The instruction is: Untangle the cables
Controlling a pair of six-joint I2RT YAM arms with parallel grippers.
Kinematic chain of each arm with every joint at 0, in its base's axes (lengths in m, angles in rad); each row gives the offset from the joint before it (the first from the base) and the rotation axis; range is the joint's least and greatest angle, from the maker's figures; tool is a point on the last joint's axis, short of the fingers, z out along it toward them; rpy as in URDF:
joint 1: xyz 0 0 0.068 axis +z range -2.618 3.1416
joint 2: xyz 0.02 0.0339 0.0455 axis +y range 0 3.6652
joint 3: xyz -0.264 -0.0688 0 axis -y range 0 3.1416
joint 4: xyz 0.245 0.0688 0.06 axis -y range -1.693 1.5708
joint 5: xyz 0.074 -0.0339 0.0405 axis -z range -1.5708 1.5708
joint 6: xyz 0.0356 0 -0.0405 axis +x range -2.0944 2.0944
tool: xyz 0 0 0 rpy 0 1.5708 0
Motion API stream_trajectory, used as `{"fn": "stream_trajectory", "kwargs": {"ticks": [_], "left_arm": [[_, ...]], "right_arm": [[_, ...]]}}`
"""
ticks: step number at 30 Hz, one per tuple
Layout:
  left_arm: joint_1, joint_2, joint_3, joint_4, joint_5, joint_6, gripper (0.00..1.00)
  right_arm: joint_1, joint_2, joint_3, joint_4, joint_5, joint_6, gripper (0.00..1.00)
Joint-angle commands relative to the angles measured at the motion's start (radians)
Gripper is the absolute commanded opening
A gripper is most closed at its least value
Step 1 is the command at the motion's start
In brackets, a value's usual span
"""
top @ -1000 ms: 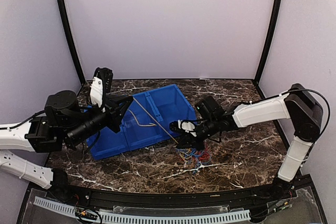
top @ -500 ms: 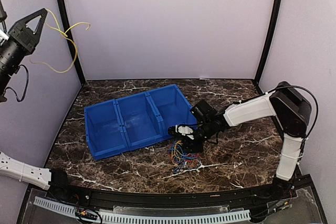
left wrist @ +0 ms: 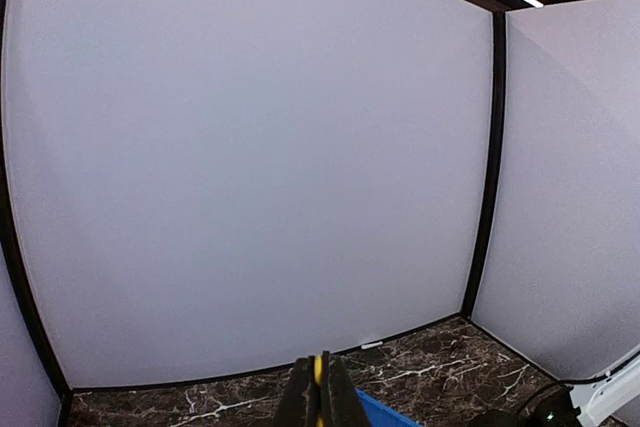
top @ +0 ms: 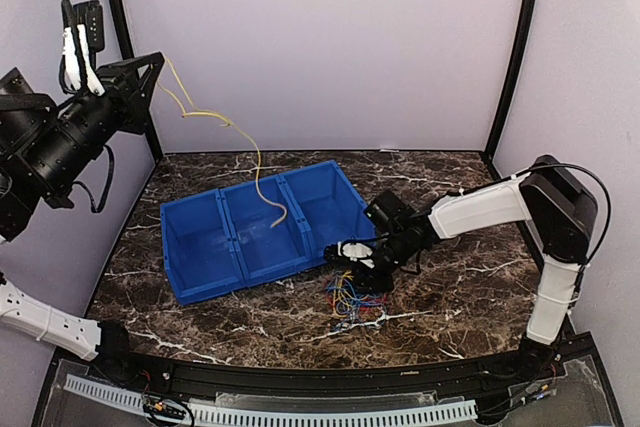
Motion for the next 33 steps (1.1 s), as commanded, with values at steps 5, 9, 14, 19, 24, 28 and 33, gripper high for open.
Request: {"fn": "stream_trajectory", "kwargs": {"ticks": [5,9,14,19,24,28,33], "left_arm": [[0.003,0.008,-0.078,-0.097,-0.233,-0.055,0.00],[0.043,0.013,-0.079,-0.238,-0.305,-0.172,0.00],[0.211,0.026,-0.038,-0.561,-0.143,-0.474,0.00],[0.333,0.060,-0.082,-0.643,0.000,-0.539,0.00],[0.413,0.080,-0.131,-0.643,0.068,-0.546,0.00],[0.471,0.086,-0.191,-0.614,0.110,-0.545,0.00],[0.510,0.092,-0.255,-0.573,0.137,-0.545,0.00]], "right_arm": [[-0.065,-0.084,-0.026,-0.191,0.092,-0.066,0.17],[-0.107,-0.112,-0.068,-0.204,0.122,-0.061,0.16],[-0.129,-0.211,-0.106,-0.228,0.127,-0.064,0.20],[-0.138,-0.357,-0.070,-0.320,0.066,-0.064,0.54],[-0.154,-0.507,-0.033,-0.391,0.056,-0.107,0.75],[-0.170,-0.583,-0.002,-0.410,0.058,-0.121,0.81],[-0.200,-0.614,-0.032,-0.350,0.015,-0.094,0.82]]}}
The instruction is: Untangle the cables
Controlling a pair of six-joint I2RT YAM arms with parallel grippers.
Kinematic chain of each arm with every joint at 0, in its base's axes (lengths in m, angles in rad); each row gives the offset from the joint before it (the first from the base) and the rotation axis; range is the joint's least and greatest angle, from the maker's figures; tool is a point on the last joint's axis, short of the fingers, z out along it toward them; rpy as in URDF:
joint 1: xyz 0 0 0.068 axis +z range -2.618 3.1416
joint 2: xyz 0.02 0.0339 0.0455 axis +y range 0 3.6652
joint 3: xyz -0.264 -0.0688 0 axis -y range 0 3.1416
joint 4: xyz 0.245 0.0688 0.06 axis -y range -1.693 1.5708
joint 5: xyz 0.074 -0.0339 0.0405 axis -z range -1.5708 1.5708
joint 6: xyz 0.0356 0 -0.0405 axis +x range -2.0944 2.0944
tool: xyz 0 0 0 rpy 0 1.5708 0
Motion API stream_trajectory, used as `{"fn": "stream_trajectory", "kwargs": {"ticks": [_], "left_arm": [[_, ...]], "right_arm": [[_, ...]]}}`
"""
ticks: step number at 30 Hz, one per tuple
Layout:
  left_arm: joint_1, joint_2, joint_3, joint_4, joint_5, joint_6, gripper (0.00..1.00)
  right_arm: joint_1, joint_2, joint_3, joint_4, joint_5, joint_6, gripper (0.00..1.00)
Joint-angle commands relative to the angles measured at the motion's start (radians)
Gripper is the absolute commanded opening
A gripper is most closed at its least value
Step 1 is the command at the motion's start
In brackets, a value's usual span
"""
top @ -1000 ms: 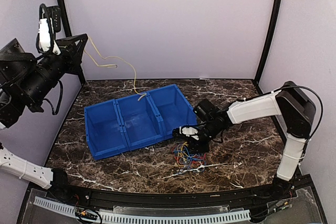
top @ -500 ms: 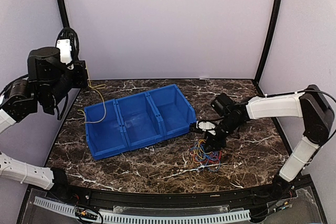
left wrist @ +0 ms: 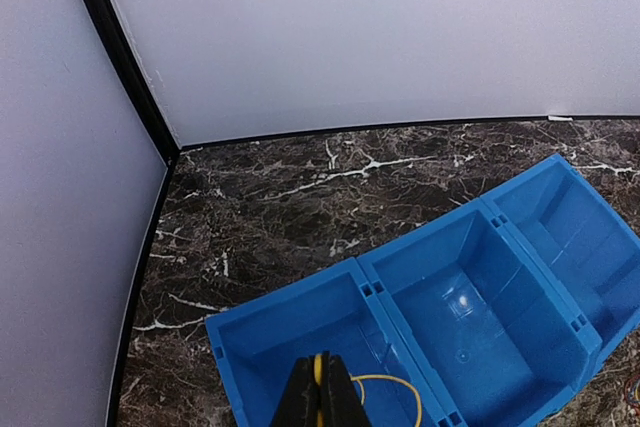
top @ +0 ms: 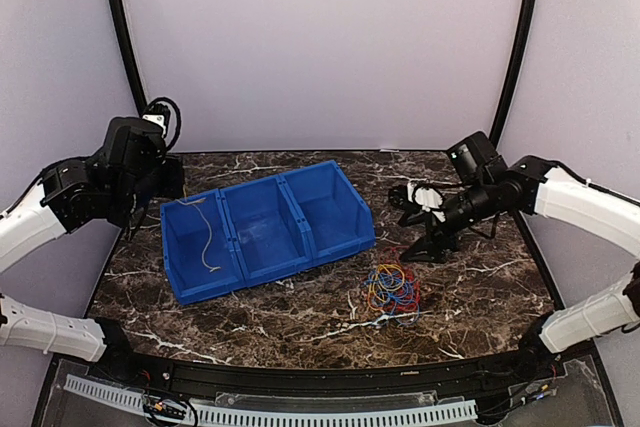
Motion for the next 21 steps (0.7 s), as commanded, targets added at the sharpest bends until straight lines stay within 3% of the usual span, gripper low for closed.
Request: {"fn": "stream_trajectory", "kwargs": {"ticks": [1,11,14,19,21], "left_arm": [[0.043,0.001,-0.067,0.039,0.058,-0.015,0.00],[0.177,0.060,-0.209,0.100,0.198,-0.034,0.00],[0.251,0.100,-0.256,0.124,0.316,-0.035,0.00],[0.279,0.162,-0.270,0.161,0.363,-0.012,0.00],[0.284,0.182,-0.268,0.165,0.386,-0.011,0.14]], "right_arm": [[-0.029,-0.010,-0.031,0.059,-0.043,0.032,0.82],[-0.101,-0.031,-0.202,0.339,-0.099,0.142,0.82],[-0.109,-0.030,-0.239,0.383,-0.106,0.165,0.82],[-0.109,-0.007,-0.276,0.423,-0.107,0.177,0.82],[-0.109,0.009,-0.272,0.424,-0.116,0.185,0.82]]}}
